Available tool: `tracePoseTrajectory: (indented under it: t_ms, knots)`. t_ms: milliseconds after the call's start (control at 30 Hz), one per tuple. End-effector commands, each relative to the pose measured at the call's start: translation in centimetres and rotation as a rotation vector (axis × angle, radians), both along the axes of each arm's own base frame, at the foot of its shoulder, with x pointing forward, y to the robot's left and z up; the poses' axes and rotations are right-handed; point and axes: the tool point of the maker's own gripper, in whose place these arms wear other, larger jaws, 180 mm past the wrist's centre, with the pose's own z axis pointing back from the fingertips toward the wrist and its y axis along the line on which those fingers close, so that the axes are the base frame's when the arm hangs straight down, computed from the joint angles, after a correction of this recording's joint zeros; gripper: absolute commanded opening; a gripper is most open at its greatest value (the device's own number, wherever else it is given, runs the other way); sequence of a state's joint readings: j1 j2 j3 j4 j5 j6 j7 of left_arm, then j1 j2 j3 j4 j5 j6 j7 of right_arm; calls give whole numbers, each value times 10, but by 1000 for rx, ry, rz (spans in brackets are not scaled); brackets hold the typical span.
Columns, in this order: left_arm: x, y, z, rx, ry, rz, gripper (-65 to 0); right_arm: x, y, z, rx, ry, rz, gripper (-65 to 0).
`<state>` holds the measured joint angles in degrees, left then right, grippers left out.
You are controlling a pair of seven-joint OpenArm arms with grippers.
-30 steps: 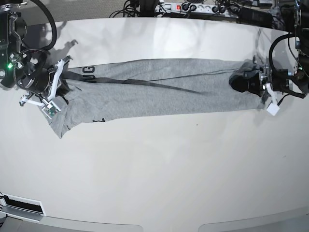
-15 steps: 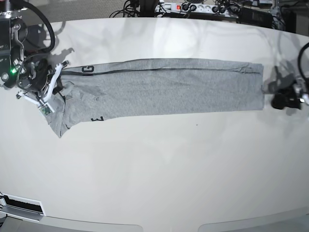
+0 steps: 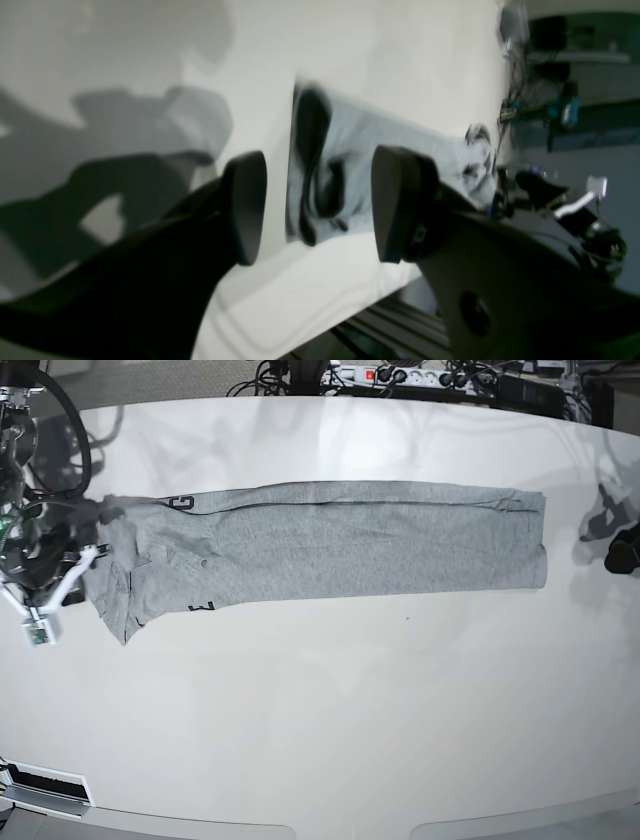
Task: Layout the t-shirt on the table in an organized manner, then fold the t-shirt properly
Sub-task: 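Grasp the sleeve end with the right gripper and fold it inward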
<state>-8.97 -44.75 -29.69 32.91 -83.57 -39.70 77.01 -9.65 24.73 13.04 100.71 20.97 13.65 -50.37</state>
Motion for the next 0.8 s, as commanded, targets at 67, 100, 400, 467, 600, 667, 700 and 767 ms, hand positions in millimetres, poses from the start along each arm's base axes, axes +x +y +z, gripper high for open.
tracePoseTrajectory:
  t_ms: [67,100,400,467,600,667,700,767]
  knots:
    - [13,12,20,24,-63,17,-299,9,-17,17,9,-78,-99,-539]
    - [13,11,19,21,-62,16,-299,10,-12,17,33,-90,-89,-539]
    - [14,7,17,11,-68,18,-299,27,59,13,244,-222,52,-318]
    - [14,7,17,10,-68,18,-299,31,58,-1,270,-192,13,-300]
    - [14,7,17,10,-67,18,-299,44,48,-30,317,-129,-47,-300]
    - [14,7,17,10,-67,17,-299,53,47,-41,342,-104,-62,-301]
    - [14,7,17,10,-67,17,-299,58,46,-45,348,-96,-64,-301]
    - [14,7,17,10,-67,18,-299,67,40,-52,330,-84,-82,-301]
